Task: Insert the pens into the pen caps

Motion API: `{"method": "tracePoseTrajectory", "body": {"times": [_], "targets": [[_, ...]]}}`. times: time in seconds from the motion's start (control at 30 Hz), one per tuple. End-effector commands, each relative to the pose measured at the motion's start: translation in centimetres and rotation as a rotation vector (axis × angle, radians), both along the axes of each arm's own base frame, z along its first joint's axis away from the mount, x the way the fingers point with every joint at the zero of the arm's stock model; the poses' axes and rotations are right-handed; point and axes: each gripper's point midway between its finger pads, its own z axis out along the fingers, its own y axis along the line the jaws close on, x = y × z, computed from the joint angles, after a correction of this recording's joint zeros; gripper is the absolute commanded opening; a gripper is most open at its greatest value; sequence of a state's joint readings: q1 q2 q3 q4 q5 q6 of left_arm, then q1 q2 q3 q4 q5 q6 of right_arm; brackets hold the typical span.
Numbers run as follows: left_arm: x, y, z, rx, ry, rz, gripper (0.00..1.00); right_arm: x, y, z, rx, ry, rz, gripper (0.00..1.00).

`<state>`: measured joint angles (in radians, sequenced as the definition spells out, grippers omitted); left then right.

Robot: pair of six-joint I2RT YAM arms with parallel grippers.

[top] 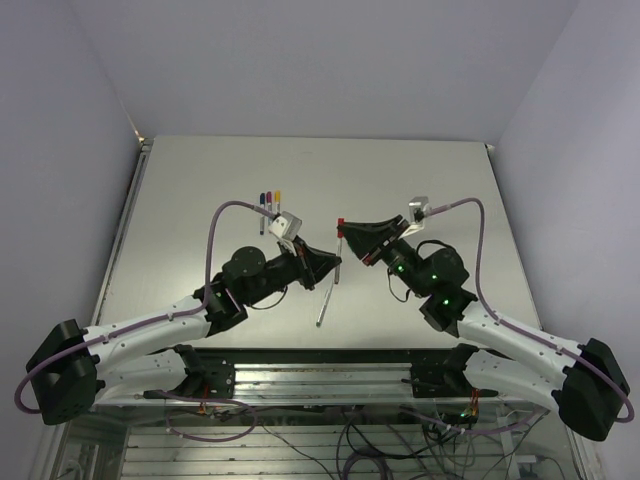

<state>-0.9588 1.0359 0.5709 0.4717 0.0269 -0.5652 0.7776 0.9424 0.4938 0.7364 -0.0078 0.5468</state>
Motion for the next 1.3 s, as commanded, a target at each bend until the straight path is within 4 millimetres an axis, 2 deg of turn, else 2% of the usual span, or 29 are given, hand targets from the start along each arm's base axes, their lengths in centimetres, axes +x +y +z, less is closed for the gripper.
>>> {"method": "tracePoseTrajectory", "body": {"times": [0.0,0.17,0.37,0.6,0.8,1.13,1.27], "targets": [[0.8,0.4,1.5,-0.05,-0.038,0.046,0.07,-1.7,2.1,-2.4,-0.036,0.057,0.096,0.0],[1.3,0.6,1.9,-0.046,-0.044,0.075,0.07,-2.6,3.1,-4.2,-0.08,0.101,0.124,0.0],[2.0,1.7,2.8,-0.059,-0.06,0.137,0.07,-2.4,2.7,-5.9,-0.162,0.157,0.071,0.0],[2.5,2.6,5.6,-0.102,-0.12,0.19,0.07,-2.2,2.2,-9.8,-0.282,0.261,0.027,0.0],[3.2,3.2,8.0,-0.136,-0.163,0.229,0.07,-3.1,2.6,-12.6,-0.354,0.327,0.039,0.0],[4.2,3.9,10.1,-0.177,-0.198,0.257,0.07,-4.4,4.0,-14.9,-0.443,0.373,0.061,0.0],[4.3,4.0,9.8,-0.157,-0.19,0.253,0.07,-4.4,4.5,-14.4,-0.445,0.361,0.062,0.0]]}}
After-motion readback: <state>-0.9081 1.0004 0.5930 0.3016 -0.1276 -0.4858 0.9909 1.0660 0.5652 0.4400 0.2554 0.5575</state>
